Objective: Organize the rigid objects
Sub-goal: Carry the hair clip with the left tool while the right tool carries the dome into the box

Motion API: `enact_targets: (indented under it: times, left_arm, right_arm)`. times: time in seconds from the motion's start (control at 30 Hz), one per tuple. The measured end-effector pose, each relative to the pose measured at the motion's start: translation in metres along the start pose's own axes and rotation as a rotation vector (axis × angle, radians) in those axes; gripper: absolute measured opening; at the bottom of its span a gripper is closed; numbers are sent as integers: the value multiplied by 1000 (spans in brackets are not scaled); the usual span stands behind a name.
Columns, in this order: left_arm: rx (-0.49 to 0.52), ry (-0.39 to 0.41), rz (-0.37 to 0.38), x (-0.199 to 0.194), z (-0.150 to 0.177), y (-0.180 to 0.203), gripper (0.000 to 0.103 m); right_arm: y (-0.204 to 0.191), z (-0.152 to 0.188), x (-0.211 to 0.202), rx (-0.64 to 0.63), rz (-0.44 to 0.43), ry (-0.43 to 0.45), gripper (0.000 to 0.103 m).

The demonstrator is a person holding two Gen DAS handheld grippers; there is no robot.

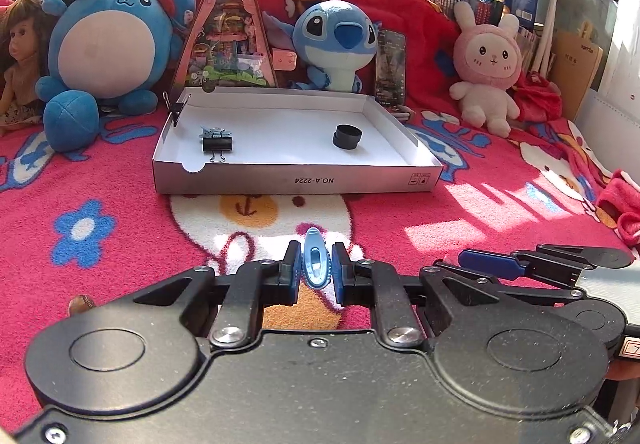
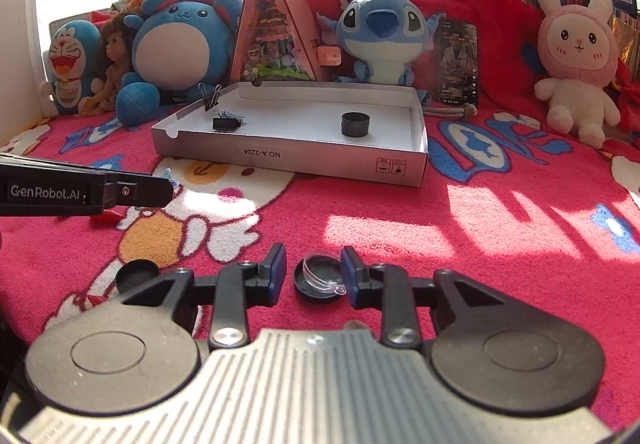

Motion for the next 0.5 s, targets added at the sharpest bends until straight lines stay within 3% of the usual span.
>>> enact_targets:
  times: [0.17, 0.5]
  left_arm:
    - [-1, -5, -3, -1, 3, -1, 15]
    - [-2, -16, -2, 2, 6, 0, 15]
  right_arm:
    - [7, 1, 1, 33, 36, 1, 58]
    - [10, 2, 7, 68, 17, -21, 59]
Point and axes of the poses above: each gripper's, at about its wrist camera, not at the fingertips, and x roughly the way its jaws point, y to its right, z to its underside, the point moved 2 cm from there along x, roughly the way its jaws point, and after that the axes turned 6 degrees about y, right-handed, at the moved point
